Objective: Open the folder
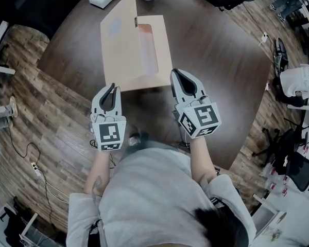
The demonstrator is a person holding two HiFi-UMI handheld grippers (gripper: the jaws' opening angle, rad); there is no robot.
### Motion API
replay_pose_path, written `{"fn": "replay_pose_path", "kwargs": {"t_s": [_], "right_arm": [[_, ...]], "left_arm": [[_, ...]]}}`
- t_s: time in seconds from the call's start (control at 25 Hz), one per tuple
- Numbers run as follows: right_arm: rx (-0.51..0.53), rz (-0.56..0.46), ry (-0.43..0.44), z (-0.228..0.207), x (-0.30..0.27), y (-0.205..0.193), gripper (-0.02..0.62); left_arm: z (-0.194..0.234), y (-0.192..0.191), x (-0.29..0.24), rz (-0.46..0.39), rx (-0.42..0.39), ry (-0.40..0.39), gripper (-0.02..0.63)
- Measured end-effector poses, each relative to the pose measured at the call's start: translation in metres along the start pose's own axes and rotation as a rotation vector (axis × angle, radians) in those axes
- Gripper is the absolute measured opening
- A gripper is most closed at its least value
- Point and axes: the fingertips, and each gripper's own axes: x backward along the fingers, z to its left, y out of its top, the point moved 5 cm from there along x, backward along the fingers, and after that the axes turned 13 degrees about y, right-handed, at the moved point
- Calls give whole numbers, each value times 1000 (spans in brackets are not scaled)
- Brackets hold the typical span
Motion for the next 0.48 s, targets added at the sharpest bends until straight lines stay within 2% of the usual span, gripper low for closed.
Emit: {"fn": "replay_pose_path", "kwargs": {"t_s": [0.48], "right_arm": [[23, -5, 17, 15, -7, 8, 15]], "left_arm": [[50, -24, 10, 52, 395, 80, 23]]}}
